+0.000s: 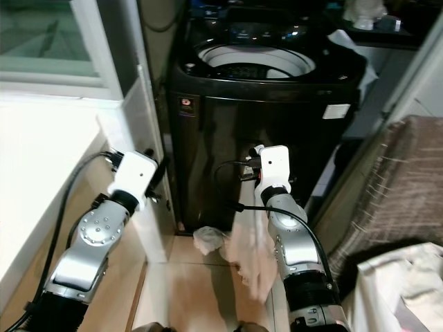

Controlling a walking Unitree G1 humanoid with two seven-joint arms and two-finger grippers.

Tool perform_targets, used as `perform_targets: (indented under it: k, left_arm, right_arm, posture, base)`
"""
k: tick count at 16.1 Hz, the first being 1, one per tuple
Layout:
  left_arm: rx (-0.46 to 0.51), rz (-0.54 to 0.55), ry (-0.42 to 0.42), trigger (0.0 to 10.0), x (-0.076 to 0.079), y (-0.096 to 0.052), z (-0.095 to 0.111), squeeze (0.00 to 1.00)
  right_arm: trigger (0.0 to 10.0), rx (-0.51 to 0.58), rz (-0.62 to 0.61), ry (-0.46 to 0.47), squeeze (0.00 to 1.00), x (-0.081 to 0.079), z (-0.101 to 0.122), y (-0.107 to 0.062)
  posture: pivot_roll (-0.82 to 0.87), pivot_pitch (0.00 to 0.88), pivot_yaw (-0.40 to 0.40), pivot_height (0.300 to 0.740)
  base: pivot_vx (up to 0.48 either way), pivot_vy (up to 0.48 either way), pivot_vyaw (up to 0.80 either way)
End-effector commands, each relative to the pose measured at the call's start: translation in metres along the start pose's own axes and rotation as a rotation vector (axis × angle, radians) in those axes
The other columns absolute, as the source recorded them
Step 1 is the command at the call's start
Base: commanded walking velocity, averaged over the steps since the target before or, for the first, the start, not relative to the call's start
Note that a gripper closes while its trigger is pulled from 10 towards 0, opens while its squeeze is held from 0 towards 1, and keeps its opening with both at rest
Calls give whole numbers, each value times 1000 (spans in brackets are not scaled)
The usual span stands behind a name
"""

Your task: Clothes washing

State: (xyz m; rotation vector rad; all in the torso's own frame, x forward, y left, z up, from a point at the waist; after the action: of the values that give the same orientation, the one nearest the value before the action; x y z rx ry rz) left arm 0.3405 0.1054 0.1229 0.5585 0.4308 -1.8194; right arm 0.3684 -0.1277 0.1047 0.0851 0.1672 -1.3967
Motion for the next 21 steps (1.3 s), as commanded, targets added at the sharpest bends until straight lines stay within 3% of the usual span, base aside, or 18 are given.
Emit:
perform_targets:
  k: [1,7,9,12,13,14,17,21]
  left_arm:
    - [27,-10,-2,10000,2,3,5,0]
    - [26,30,0,10000,-8,5,3,0]
    - [40,39,16,10000,-12,6,6,0]
    - [124,87,-13,10000,-25,8,26,0]
    - [202,113,-16,10000,-33,9,46,0]
    - [214,118,-16,10000,-34,9,49,0]
    - [287,120,-4,10000,-37,9,68,0]
    - [343,141,16,10000,-41,6,82,0]
  right_arm:
    - [0,49,-5,-21,0,1,15,2]
    - [0,42,-1,-28,0,-2,15,6]
    - [0,71,-8,-36,0,-2,26,12]
    - [0,174,-26,-68,0,-4,56,20]
    - [0,281,-50,-96,0,-3,88,25]
    - [0,300,-53,-102,0,-2,94,26]
    - [0,473,-22,-151,0,-10,155,36]
    - [0,586,-9,-192,0,-16,198,42]
  posture:
    - [-76,0,22,740]
    - [-73,0,21,740]
    - [-69,0,22,740]
    - [-70,0,24,740]
    - [-69,0,24,740]
    - [-69,0,26,740]
    - [-66,0,24,740]
    - [-61,0,20,740]
  base:
    - [0,-454,0]
    - [0,0,-400]
    - [0,0,0]
    - [371,0,0]
    - [480,0,0]
    - [480,0,0]
    - [480,0,0]
    - [480,0,0]
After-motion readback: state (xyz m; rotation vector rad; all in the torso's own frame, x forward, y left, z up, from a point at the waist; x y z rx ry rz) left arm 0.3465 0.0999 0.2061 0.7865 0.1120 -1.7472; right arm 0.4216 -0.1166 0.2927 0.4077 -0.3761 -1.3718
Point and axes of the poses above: a point about 5 cm out from each wrist's last joint towards the gripper, its own y axis pointing out of the wrist towards the gripper, its own z axis along the axis of the wrist's last joint, x = y × z, the point moved 5 cm from there along y, pointing out of the wrist towards the gripper, and after that the axes turned 13 degrees about y, right-handed, at the moved point
